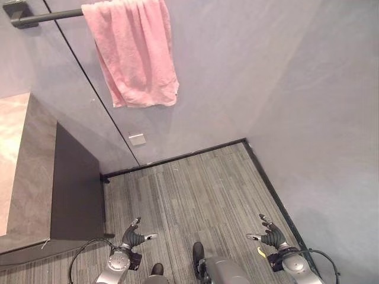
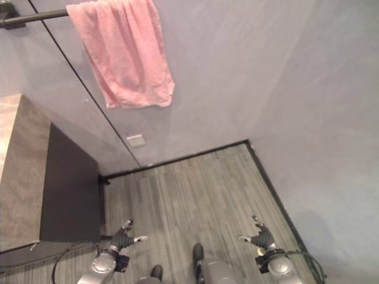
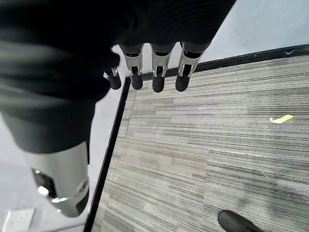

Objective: Put brush and paste in cup on sink, flatten towel.

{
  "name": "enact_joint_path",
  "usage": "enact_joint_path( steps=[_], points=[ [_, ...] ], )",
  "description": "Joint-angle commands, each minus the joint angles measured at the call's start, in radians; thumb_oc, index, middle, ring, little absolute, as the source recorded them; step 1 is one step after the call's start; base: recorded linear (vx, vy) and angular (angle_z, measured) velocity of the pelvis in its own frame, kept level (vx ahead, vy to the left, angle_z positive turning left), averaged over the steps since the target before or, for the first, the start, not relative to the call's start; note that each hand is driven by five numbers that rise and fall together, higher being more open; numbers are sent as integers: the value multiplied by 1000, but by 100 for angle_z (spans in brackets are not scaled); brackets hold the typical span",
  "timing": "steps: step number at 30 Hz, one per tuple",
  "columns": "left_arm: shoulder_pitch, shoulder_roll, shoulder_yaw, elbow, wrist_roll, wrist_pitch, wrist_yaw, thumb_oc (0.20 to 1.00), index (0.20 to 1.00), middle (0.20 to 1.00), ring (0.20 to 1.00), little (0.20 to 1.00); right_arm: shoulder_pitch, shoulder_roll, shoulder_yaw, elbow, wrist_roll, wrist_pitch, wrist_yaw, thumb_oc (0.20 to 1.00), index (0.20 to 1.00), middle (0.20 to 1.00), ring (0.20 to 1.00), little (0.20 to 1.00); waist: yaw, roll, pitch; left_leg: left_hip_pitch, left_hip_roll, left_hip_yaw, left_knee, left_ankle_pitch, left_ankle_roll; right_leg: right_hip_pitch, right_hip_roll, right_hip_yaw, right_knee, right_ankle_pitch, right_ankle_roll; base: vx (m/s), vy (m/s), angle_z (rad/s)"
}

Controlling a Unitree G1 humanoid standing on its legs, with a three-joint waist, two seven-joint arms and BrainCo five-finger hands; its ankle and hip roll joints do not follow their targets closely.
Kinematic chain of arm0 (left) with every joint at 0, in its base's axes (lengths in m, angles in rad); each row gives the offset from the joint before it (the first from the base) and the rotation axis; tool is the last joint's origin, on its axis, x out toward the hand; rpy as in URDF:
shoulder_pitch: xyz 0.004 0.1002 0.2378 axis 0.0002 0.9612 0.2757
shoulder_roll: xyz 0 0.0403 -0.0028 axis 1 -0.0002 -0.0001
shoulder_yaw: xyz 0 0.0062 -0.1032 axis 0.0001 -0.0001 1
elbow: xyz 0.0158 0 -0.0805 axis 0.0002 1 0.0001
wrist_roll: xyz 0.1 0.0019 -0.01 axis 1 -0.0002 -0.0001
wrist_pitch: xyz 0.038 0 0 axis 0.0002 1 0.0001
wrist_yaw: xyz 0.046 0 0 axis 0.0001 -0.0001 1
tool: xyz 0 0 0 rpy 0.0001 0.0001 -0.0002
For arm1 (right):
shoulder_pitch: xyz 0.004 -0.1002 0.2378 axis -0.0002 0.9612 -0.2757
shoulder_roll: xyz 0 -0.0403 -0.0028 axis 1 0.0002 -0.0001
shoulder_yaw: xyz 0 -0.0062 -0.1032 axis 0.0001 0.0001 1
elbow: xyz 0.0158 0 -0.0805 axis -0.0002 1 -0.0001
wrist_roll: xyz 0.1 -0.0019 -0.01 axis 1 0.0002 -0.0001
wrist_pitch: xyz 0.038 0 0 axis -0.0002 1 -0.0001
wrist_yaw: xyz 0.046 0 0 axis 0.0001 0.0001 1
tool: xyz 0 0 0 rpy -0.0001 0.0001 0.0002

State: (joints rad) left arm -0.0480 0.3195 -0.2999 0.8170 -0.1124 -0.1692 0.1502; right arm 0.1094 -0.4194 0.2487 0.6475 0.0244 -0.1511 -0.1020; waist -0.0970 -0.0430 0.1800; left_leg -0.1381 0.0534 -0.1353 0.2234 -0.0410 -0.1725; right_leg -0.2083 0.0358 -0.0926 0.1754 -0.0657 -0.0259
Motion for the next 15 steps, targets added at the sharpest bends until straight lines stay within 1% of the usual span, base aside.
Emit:
enact_joint_path(
  steps=[1, 2, 3, 4, 5, 6, 7, 8, 9, 10, 11, 12, 13, 14, 15],
  points=[
    [-5, 34, -10, -31, -23, -26, 17, 1000, 1000, 1000, 1000, 1000, 37, -17, -20, -44, 3, -29, -11, 1000, 1000, 1000, 1000, 1000, -39, -18, -20, 91, 13, 294, -57, 11, 107, 93, -65, 65, 12, 41, 132, 147, 44, 63],
    [-14, 32, -12, -24, -18, -25, 20, 1000, 1000, 1000, 1000, 1000, 40, -17, -24, -42, -2, -26, -17, 1000, 1000, 1000, 1000, 1000, -36, -22, -19, 54, 20, 314, -74, 4, 110, 110, -77, 53, 3, 37, 135, 226, 77, 72],
    [-21, 34, -11, -10, -9, -26, 33, 1000, 1000, 1000, 1000, 1000, 37, -21, -20, -26, -11, -27, -25, 1000, 1000, 1000, 1000, 1000, -14, -25, -17, -45, 35, 289, -108, 69, 94, 144, -76, 55, -18, 32, 138, 180, 56, 84],
    [-21, 34, -11, -9, -9, -27, 34, 1000, 1000, 1000, 1000, 1000, 36, -21, -20, -25, -11, -27, -25, 1000, 1000, 1000, 1000, 1000, -17, -26, -17, -44, 33, 287, -109, 70, 93, 146, -78, 52, -19, 30, 138, 227, 82, 77],
    [-20, 37, -9, -1, -7, -27, 37, 1000, 1000, 1000, 1000, 1000, 31, -20, -16, -7, -18, -27, -29, 1000, 1000, 1000, 1000, 1000, -5, -25, -18, -79, 48, 275, -128, 111, 79, 167, -78, 64, -31, 28, 140, 297, 134, 18],
    [-8, 45, -1, -1, -8, -28, 37, 1000, 1000, 1000, 1000, 1000, 26, -17, -11, 6, -29, -24, -29, 1000, 1000, 1000, 1000, 1000, 11, -23, -22, -97, 61, 261, -159, 156, 65, 206, -76, 94, -43, 22, 141, 393, 192, -38],
    [2, 49, 5, 3, -3, -27, 36, 1000, 1000, 1000, 1000, 1000, 25, -17, -7, 5, -35, -23, -24, 1000, 1000, 1000, 1000, 1000, 17, -25, -25, -91, 55, 251, -156, 156, 66, 215, -77, 118, -37, 25, 144, 431, 253, -131],
    [20, 57, 16, -9, -6, -31, 33, 1000, 1000, 1000, 1000, 1000, 19, -14, -5, 1, -39, -22, -19, 1000, 1000, 1000, 1000, 1000, 25, -30, -27, -75, 39, 231, -141, 126, 76, 232, -86, 147, -30, 8, 150, 559, 557, -145],
    [48, 75, 26, -24, 12, -36, 28, 1000, 1000, 1000, 1000, 1000, 17, 11, -16, -11, -44, -26, -19, 1000, 1000, 1000, 1000, 1000, 27, -38, -40, -71, -2, 270, -71, 59, 114, 237, -137, 220, -14, 47, 180, 460, 501, -153],
    [48, 76, 26, -24, 12, -36, 28, 1000, 1000, 1000, 1000, 1000, 17, 11, -16, -11, -44, -25, -19, 1000, 1000, 1000, 1000, 1000, 29, -38, -40, -71, -2, 272, -69, 57, 114, 237, -138, 222, -14, 47, 180, 388, 535, -108],
    [51, 88, 29, -46, 13, -38, 30, 1000, 1000, 1000, 1000, 1000, 8, 18, -12, -21, -47, -26, -20, 1000, 1000, 1000, 1000, 1000, 30, -39, -37, -69, -11, 289, -47, 33, 129, 220, -153, 241, 4, 81, 194, 95, 213, -99],
    [49, 92, 30, -48, 14, -37, 31, 1000, 1000, 1000, 1000, 1000, 4, 22, -8, -23, -52, -23, -18, 1000, 1000, 1000, 1000, 1000, 33, -39, -36, -65, -17, 301, -40, 17, 137, 214, -163, 248, 13, 94, 201, 94, 213, -68],
    [49, 92, 30, -48, 14, -37, 31, 1000, 1000, 1000, 1000, 1000, 4, 22, -8, -23, -53, -22, -18, 1000, 1000, 1000, 1000, 1000, 34, -39, -36, -65, -17, 302, -39, 15, 137, 214, -163, 250, 13, 94, 202, 125, 222, -41],
    [47, 103, 32, -66, 16, -38, 32, 1000, 1000, 1000, 1000, 1000, 0, 27, 2, -42, -61, -23, -15, 1000, 1000, 1000, 1000, 1000, 33, -40, -36, -51, -30, 311, -37, -8, 151, 200, -180, 262, 41, 137, 213, 118, 188, -19],
    [45, 107, 33, -68, 20, -38, 35, 1000, 1000, 1000, 1000, 1000, 0, 29, 5, -49, -64, -23, -13, 1000, 1000, 1000, 1000, 1000, 32, -38, -34, -44, -33, 314, -34, -13, 157, 190, -182, 266, 58, 154, 216, 145, 232, -5]
  ],
)
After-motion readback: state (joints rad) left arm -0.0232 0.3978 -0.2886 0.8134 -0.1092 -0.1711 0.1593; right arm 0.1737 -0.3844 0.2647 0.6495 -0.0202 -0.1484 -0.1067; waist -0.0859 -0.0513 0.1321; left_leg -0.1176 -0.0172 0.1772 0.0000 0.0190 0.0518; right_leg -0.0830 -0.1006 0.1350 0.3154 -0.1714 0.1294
